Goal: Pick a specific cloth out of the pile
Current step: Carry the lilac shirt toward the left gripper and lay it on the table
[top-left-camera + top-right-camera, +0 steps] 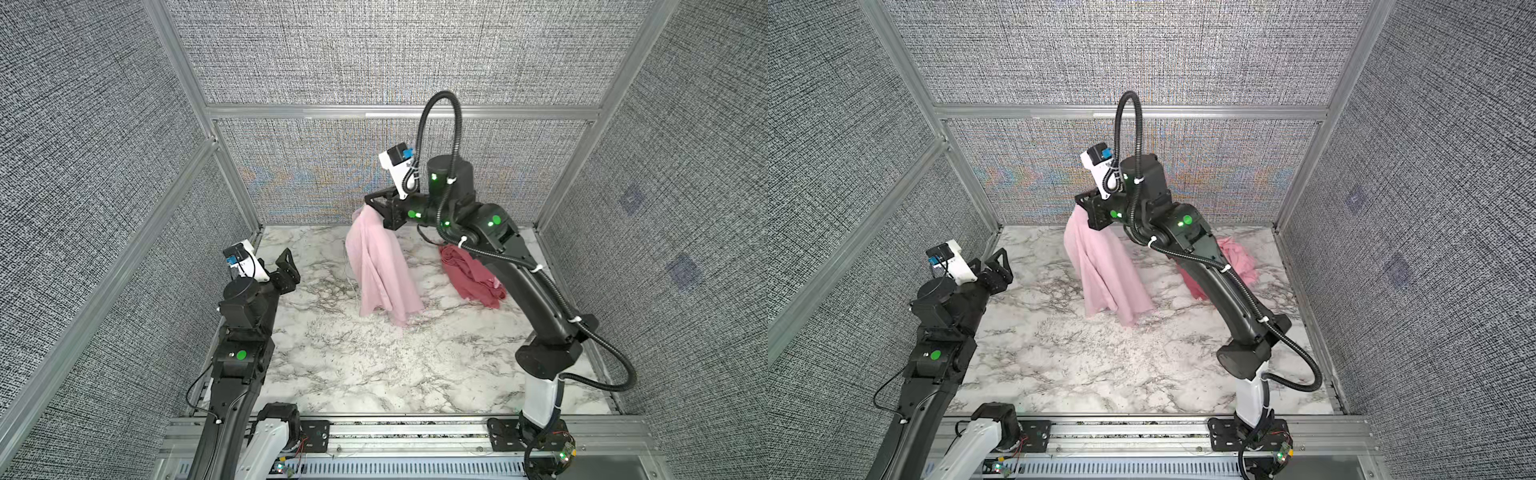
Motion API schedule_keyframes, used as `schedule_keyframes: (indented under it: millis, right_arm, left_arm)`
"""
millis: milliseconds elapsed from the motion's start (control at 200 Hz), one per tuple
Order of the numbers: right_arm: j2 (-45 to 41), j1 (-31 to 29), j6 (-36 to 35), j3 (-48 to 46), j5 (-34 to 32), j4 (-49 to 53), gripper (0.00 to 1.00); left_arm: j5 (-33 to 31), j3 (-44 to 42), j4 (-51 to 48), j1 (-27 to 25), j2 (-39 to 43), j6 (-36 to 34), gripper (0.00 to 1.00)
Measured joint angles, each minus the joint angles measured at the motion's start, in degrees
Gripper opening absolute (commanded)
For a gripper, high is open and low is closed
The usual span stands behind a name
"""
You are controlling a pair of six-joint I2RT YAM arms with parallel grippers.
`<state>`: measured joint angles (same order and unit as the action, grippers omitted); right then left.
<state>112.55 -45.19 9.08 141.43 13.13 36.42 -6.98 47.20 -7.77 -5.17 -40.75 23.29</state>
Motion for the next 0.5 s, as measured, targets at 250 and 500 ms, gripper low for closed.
schedule_keyframes:
  millis: [250, 500]
  right_arm:
    - [12.39, -4.0, 2.84, 1.53, 2.51, -5.22, 0.0]
    - [23.61, -7.37, 8.11, 5.16, 6.4, -11.61, 0.0]
  left_arm:
    - [-2.4, -0.04, -4.33, 0.0, 4.39, -0.15, 0.76]
    - [-5.01, 1.66, -7.72, 0.0, 8.22, -0.79, 0.76]
